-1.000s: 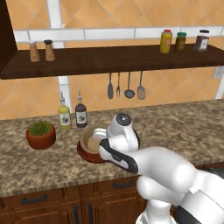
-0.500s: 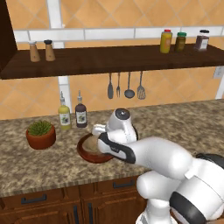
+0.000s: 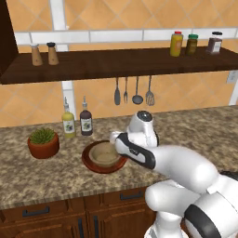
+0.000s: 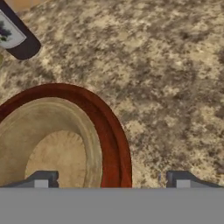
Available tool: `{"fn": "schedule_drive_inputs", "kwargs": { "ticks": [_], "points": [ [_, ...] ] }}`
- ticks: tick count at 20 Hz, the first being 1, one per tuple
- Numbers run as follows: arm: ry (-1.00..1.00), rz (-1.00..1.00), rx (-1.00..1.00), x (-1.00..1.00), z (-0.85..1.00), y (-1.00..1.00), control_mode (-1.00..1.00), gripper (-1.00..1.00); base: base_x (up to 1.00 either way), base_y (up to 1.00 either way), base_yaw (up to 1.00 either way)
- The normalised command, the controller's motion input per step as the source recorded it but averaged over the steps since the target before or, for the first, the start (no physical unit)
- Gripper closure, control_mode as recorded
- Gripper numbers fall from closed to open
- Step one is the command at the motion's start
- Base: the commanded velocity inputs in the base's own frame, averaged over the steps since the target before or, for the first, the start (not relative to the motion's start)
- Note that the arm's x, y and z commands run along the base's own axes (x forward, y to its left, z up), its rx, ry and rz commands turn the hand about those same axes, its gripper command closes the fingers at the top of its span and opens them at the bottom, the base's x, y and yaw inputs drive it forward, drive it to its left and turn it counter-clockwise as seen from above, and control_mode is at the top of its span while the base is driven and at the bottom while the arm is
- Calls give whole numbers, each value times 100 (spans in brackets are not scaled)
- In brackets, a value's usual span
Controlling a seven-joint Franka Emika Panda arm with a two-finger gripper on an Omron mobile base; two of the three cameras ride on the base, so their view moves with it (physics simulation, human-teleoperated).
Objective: Pick up the bowls on the counter and stack them on top of one another in the open cabinet. Place the smaller bowl on top of the larger bowl.
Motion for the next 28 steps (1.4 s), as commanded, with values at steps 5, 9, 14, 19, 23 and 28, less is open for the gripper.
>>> {"fn": "schedule_drive_inputs", "kwargs": {
  "ticks": [5,9,14,19,23,28],
  "points": [
    [15,6,-4,1,-53,6,-100,-100,0,0,0],
    [9,1,0,12,-39,28,-100,-100,0,0,0],
    [9,0,-1,8,-56,19,-100,100,0,0,0],
    [0,0,0,1,-7,1,-100,100,0,0,0],
    [-3,-1,7,-16,53,-10,-100,100,0,0,0],
    [-27,-6,18,-87,100,-56,-100,100,0,0,0]
  ]
}}
